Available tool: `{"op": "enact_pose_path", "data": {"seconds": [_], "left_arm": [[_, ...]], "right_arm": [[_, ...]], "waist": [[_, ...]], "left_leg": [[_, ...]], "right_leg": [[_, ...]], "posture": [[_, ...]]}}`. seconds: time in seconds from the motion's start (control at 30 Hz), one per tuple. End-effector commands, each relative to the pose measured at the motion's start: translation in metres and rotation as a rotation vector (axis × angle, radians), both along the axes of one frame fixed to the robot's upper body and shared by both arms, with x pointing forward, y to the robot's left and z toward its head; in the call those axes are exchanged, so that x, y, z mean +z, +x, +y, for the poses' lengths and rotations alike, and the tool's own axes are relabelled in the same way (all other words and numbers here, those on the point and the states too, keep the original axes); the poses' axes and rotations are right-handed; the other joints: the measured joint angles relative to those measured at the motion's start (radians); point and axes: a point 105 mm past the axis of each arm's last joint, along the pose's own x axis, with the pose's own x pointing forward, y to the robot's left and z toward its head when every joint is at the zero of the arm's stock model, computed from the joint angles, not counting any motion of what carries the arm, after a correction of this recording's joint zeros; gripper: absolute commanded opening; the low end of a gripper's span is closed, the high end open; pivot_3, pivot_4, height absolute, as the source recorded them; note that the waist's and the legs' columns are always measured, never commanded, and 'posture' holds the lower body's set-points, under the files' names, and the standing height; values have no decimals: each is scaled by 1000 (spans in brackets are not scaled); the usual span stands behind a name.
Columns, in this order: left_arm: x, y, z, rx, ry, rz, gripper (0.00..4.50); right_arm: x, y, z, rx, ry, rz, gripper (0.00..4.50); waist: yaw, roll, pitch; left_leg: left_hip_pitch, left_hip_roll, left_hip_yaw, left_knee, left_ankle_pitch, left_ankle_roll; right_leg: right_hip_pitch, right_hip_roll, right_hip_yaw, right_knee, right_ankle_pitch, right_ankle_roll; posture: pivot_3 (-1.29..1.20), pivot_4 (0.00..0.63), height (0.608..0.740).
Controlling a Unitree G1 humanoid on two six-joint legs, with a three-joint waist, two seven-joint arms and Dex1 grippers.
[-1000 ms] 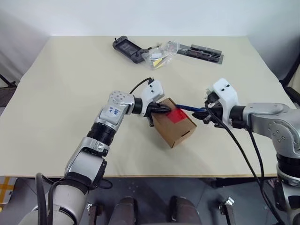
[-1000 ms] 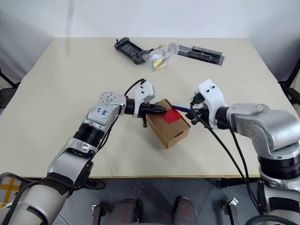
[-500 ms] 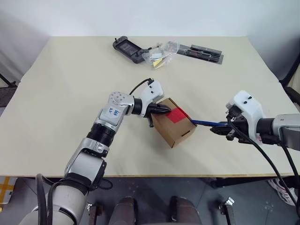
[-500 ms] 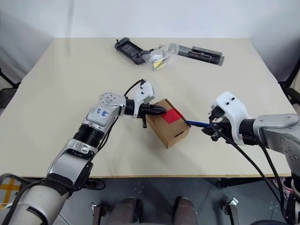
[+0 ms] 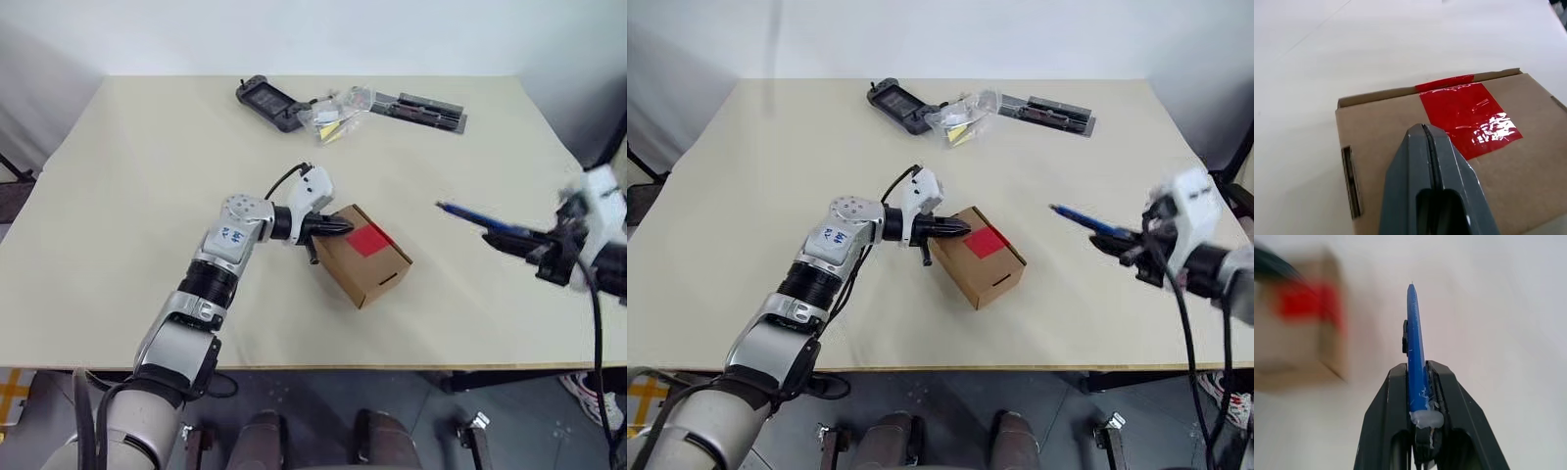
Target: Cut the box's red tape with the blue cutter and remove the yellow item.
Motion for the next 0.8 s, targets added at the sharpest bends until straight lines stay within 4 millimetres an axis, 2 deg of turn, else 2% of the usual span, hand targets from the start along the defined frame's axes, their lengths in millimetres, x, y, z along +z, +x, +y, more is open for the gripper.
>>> {"op": "enact_pose_path", "data": {"seconds": [0.03,0.1,0.2,0.33,0.4,0.47,0.57,0.63,0.73,0.8], "left_arm": [[28,-1,-4,-2,-94,-15,0],[40,0,-4,5,-120,-26,0],[56,1,-2,19,-146,-44,0],[107,-5,5,26,-198,-134,0],[119,-6,17,58,-193,-156,0],[117,-5,34,109,-153,-156,0],[97,-6,57,161,-57,-144,0],[88,-11,64,168,-18,-123,0],[70,-24,70,148,41,-72,0],[61,-29,70,140,58,-40,0]], "right_arm": [[-24,19,-4,-66,-25,-78,184],[-35,29,-16,-162,-32,-101,184],[-48,34,-28,-243,3,-81,184],[-64,26,-34,-257,-20,-2,1504],[-58,24,-38,-269,-29,-12,2165],[-48,23,-40,-267,-40,-34,2842],[-36,21,-38,-245,-83,-40,3938],[-17,24,-30,-215,-92,-83,4479],[14,36,-8,-111,-138,-147,4479],[21,46,1,-79,-156,-158,4479]], "waist": [[-5,0,0],[-7,1,0],[-4,0,0],[2,0,1],[0,0,1],[-1,0,0],[-5,1,0],[-5,1,0],[-7,2,1],[-7,2,1]], "left_leg": [[0,0,0,0,0,0],[0,0,2,0,0,0],[0,0,2,1,0,0],[-3,0,1,4,0,0],[-3,0,0,4,0,1],[-3,0,0,4,0,1],[-1,0,1,2,0,1],[0,0,2,1,0,1],[-2,0,2,3,0,1],[-3,0,2,3,0,1]], "right_leg": [[0,0,0,0,0,0],[-2,0,1,1,0,0],[-2,0,2,1,0,0],[-2,0,2,0,0,0],[-2,0,2,0,0,0],[-2,0,2,0,0,0],[-2,0,2,1,0,0],[-2,0,3,1,0,0],[-3,1,4,1,0,0],[-4,1,5,1,0,0]], "posture": [[0,150,740],[0,150,740],[0,150,740],[0,150,740],[0,150,740],[0,150,740],[0,150,740],[0,150,740],[0,150,740],[0,150,740]]}}
